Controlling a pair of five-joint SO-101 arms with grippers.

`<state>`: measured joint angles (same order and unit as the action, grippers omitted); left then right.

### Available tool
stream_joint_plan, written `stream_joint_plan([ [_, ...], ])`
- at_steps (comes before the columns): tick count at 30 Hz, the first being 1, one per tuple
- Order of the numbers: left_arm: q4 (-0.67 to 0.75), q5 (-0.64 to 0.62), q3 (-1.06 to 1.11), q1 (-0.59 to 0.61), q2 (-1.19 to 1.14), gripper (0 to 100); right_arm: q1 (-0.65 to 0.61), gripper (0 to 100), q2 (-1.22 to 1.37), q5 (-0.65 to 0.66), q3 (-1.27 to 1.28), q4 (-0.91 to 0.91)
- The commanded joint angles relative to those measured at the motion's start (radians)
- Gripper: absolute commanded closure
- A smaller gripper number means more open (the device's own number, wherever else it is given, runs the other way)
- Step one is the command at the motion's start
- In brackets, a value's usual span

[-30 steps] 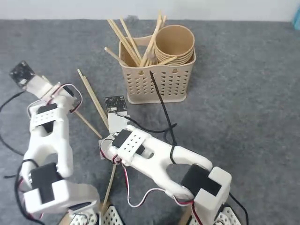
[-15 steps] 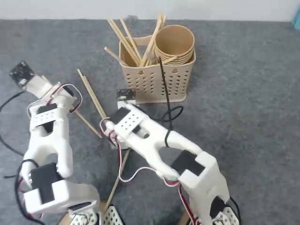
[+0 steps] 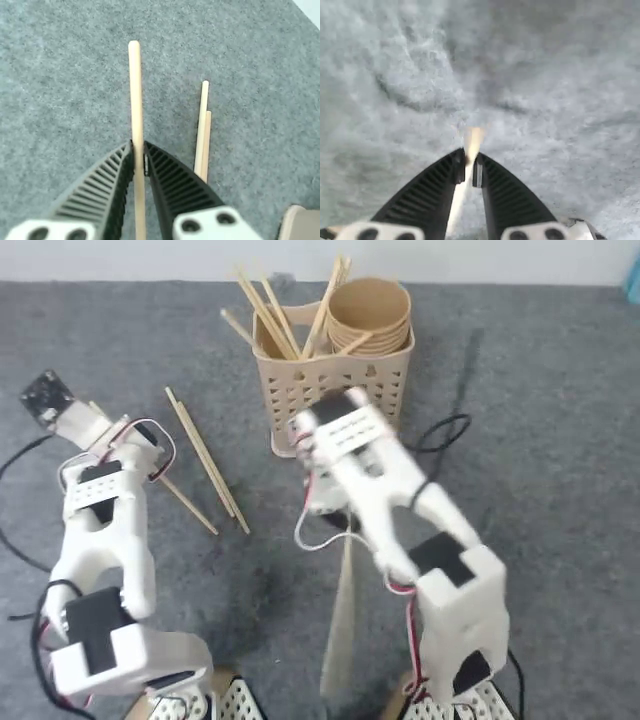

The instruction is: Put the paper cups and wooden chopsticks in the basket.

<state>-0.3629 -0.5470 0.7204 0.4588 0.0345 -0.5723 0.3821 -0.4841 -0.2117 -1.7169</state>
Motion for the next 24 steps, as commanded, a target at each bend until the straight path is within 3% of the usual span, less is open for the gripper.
stream_joint_plan([
  [1, 0.028, -0.006, -0.013, 0.008, 0.048, 99, 0.031, 99.2, -0.22, 0.029, 0.046, -0.016],
  [11, 0.028, -0.005, -0.015, 0.006, 0.048, 99, 0.039, 99.2, -0.733, 0.058, 0.442, 0.094],
  [19, 0.028, -0.005, -0.015, 0.003, 0.048, 99, 0.102, 99.2, -0.997, 0.098, 0.427, 0.102],
  [24, 0.025, -0.005, -0.007, 0.002, 0.058, 99, 0.067, 99.2, -1.153, 0.1, 0.417, 0.28],
])
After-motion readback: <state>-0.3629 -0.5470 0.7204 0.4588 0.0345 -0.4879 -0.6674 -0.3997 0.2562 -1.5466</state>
